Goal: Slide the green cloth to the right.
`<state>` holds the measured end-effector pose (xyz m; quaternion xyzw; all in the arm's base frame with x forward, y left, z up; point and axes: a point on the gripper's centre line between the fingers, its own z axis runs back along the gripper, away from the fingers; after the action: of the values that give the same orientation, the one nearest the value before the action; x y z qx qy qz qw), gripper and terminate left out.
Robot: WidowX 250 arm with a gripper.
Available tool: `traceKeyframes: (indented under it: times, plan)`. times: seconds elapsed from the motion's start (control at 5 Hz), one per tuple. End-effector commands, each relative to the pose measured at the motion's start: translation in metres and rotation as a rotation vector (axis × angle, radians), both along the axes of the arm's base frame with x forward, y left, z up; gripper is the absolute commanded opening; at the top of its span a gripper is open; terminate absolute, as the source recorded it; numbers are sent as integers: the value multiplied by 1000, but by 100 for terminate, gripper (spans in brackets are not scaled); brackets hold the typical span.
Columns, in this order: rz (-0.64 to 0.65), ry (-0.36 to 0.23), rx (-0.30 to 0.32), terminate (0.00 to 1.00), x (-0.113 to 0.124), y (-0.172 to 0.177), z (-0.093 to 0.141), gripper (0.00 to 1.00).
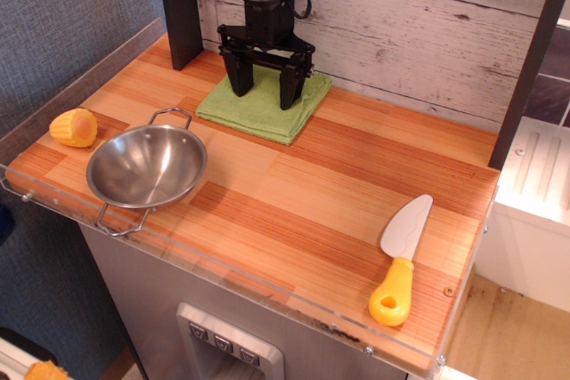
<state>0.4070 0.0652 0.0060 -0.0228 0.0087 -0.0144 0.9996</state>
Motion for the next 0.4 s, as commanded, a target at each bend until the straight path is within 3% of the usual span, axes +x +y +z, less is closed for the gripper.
traceKeyframes:
  times: [0.0, 0.2]
  plan:
    - [-63, -4, -29, 0, -9, -41, -3, 100]
    - [-90, -25, -12, 0, -6, -65, 4, 100]
